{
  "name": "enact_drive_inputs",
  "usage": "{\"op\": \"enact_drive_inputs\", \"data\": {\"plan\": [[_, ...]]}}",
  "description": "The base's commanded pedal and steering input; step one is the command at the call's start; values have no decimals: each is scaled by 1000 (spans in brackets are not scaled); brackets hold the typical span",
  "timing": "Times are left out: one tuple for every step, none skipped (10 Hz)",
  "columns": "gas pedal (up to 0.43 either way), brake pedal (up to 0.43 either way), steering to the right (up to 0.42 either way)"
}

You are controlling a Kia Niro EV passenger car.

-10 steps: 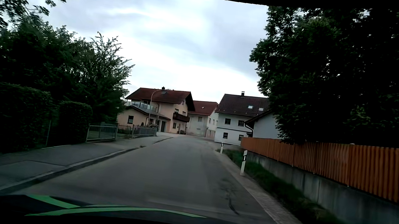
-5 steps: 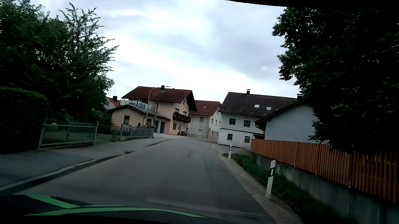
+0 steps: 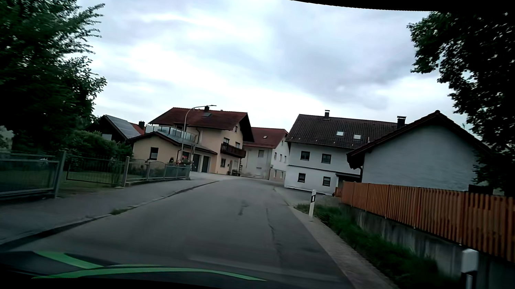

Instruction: Follow the waypoints while adhering to traffic rules and regulations

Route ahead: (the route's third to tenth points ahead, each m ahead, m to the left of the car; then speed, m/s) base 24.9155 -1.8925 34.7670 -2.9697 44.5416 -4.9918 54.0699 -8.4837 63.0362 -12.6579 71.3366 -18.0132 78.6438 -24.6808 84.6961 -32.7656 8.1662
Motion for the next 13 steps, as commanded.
{"op": "enact_drive_inputs", "data": {"plan": [[228, 0, -3], [228, 0, -3], [228, 0, -1], [228, 0, 0], [220, 0, 1], [220, 0, 0], [209, 0, 1], [197, 0, 1], [189, 0, 4], [177, 0, 9], [157, 0, 12], [130, 0, 13], [98, 0, 13]]}}
